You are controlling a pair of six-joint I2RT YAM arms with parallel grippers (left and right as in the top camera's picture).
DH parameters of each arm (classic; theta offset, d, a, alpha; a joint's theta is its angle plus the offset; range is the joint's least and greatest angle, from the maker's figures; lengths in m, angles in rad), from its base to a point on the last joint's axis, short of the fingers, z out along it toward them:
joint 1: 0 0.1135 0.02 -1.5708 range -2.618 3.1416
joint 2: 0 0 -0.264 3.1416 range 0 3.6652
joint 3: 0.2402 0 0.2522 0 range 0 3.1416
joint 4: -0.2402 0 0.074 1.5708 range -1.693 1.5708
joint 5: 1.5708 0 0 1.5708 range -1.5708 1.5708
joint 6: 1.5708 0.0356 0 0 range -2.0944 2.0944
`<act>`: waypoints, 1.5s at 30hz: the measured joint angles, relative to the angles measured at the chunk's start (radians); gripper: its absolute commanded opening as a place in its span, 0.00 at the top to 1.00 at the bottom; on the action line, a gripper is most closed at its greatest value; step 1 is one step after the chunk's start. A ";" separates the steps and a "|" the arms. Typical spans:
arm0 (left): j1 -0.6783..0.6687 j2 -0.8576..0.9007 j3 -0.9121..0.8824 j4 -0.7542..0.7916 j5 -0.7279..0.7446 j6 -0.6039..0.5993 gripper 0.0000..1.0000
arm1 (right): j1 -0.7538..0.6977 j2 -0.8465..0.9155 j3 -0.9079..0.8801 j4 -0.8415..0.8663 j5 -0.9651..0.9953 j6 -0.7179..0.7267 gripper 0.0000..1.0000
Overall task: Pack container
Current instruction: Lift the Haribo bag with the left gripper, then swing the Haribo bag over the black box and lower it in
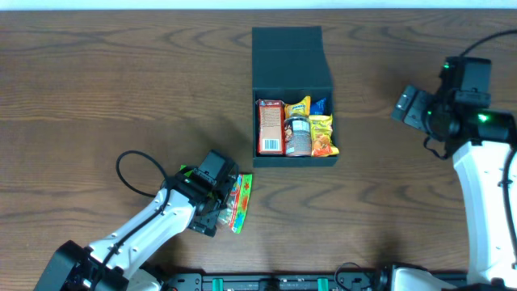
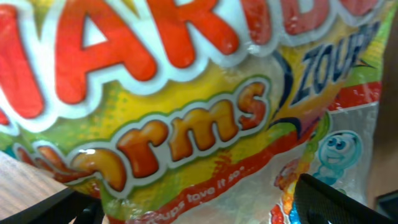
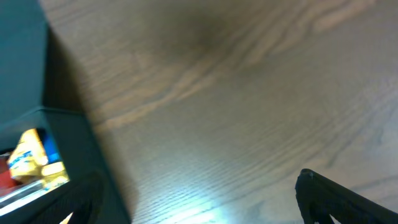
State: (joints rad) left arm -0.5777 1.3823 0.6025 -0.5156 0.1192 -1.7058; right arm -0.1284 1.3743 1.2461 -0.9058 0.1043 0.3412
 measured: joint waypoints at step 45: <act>0.001 0.103 0.042 0.203 -0.003 -0.293 0.41 | -0.026 0.001 -0.026 -0.012 -0.052 0.000 0.01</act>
State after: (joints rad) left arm -0.5770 1.4857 0.6445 -0.3126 0.1165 -1.9987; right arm -0.1539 1.3750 1.2201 -0.9180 0.0525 0.3412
